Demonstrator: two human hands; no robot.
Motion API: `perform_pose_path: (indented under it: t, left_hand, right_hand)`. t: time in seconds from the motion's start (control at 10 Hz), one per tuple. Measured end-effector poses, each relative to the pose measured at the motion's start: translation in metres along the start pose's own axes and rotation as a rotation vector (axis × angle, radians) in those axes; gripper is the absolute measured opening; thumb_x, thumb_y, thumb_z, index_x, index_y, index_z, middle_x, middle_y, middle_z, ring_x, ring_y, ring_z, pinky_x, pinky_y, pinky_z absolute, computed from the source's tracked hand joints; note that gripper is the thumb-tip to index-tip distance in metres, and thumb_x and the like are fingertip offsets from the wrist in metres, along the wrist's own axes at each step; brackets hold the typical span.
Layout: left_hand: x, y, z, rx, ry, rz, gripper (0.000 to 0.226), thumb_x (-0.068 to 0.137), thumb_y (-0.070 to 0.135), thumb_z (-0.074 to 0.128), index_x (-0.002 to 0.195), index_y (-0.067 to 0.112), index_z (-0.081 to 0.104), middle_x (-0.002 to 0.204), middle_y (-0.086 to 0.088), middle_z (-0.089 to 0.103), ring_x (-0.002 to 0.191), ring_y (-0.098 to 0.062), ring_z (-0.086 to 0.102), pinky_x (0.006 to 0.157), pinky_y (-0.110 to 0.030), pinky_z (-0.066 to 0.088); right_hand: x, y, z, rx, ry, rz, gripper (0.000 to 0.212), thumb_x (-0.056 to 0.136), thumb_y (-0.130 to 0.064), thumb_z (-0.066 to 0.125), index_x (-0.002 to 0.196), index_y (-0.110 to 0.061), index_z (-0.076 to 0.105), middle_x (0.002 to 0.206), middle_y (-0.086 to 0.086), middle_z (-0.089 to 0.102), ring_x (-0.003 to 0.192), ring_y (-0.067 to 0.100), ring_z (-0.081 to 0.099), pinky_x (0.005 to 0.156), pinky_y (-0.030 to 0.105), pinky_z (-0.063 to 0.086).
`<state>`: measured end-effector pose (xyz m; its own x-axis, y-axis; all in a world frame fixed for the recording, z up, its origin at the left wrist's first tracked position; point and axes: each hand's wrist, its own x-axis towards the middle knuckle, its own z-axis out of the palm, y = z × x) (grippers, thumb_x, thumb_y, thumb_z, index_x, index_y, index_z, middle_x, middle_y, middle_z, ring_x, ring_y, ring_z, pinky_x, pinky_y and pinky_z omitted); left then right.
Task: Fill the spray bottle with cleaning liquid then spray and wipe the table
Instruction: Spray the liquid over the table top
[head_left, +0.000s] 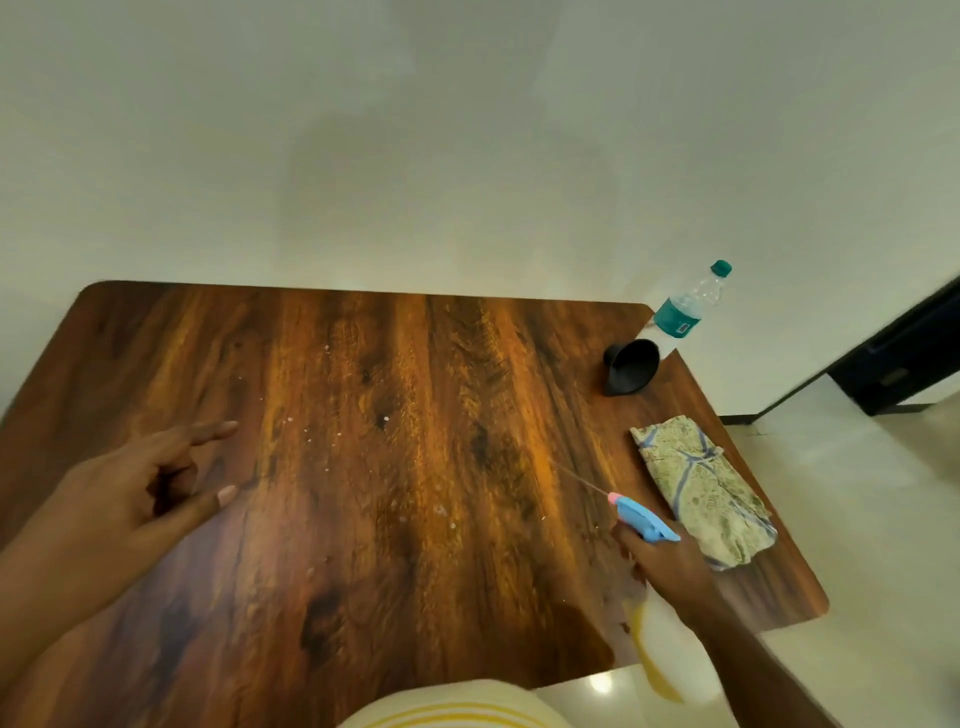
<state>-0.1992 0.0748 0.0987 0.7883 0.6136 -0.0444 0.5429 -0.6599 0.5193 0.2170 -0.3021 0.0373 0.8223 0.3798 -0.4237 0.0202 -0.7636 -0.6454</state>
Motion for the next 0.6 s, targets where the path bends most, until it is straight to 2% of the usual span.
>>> perform_pose_path:
  t: [0.1,0.2,0.3,0.4,0.5,0.6]
  left_hand:
    - [-0.011,0.038,-0.022,-0.136,0.16,-0.057,0.058,0.079,0.048,0.071,0.134,0.042,0.054,0.097,0.009,0.062,0.08,-0.001,0.062,0.065,-0.008,0.048]
    - [-0.021,0.045,-0.026,-0.12,0.229,-0.018,0.051,0.08,0.039,0.073,0.13,0.038,0.058,0.076,0.003,0.056,0.065,-0.002,0.057,0.055,-0.003,0.039]
    - [-0.028,0.045,-0.033,-0.168,0.272,-0.108,0.051,0.083,0.025,0.077,0.129,0.037,0.059,0.068,0.002,0.052,0.061,-0.005,0.054,0.055,-0.005,0.038]
    - [-0.038,0.04,-0.036,-0.165,0.277,-0.158,0.051,0.084,0.027,0.076,0.129,0.039,0.057,0.07,-0.001,0.054,0.063,-0.009,0.055,0.056,-0.01,0.041]
    - [-0.049,0.038,-0.039,-0.151,0.303,-0.192,0.049,0.084,0.03,0.075,0.125,0.047,0.054,0.075,-0.005,0.057,0.066,-0.015,0.057,0.063,-0.022,0.048]
    - [-0.055,0.038,-0.039,-0.162,0.321,-0.213,0.048,0.084,0.031,0.075,0.122,0.05,0.053,0.08,-0.007,0.062,0.07,-0.019,0.061,0.067,-0.035,0.053]
  right_hand:
    - [-0.044,-0.014,0.033,-0.142,-0.227,-0.111,0.006,0.087,-0.036,0.075,0.091,-0.038,0.072,0.056,-0.016,0.062,0.049,-0.002,0.056,0.052,0.01,0.042]
    - [-0.053,-0.021,0.054,-0.108,-0.296,-0.233,0.012,0.078,-0.038,0.079,0.086,-0.041,0.071,0.049,-0.008,0.057,0.043,0.003,0.052,0.049,0.016,0.043]
    - [-0.076,-0.048,0.091,-0.2,-0.46,-0.406,0.021,0.081,-0.035,0.079,0.09,-0.052,0.07,0.07,-0.018,0.07,0.066,0.002,0.065,0.061,0.013,0.048]
    - [-0.075,-0.064,0.117,-0.188,-0.489,-0.48,0.027,0.082,-0.033,0.08,0.088,-0.056,0.068,0.081,-0.022,0.072,0.079,-0.001,0.067,0.067,0.012,0.05]
    - [-0.077,-0.088,0.14,-0.112,-0.477,-0.52,0.021,0.083,-0.04,0.077,0.101,-0.044,0.068,0.086,-0.011,0.072,0.079,0.006,0.067,0.068,0.019,0.053]
    - [-0.074,-0.096,0.146,-0.027,-0.387,-0.51,0.018,0.084,-0.035,0.077,0.098,-0.036,0.067,0.074,-0.005,0.068,0.063,0.007,0.064,0.058,0.021,0.05]
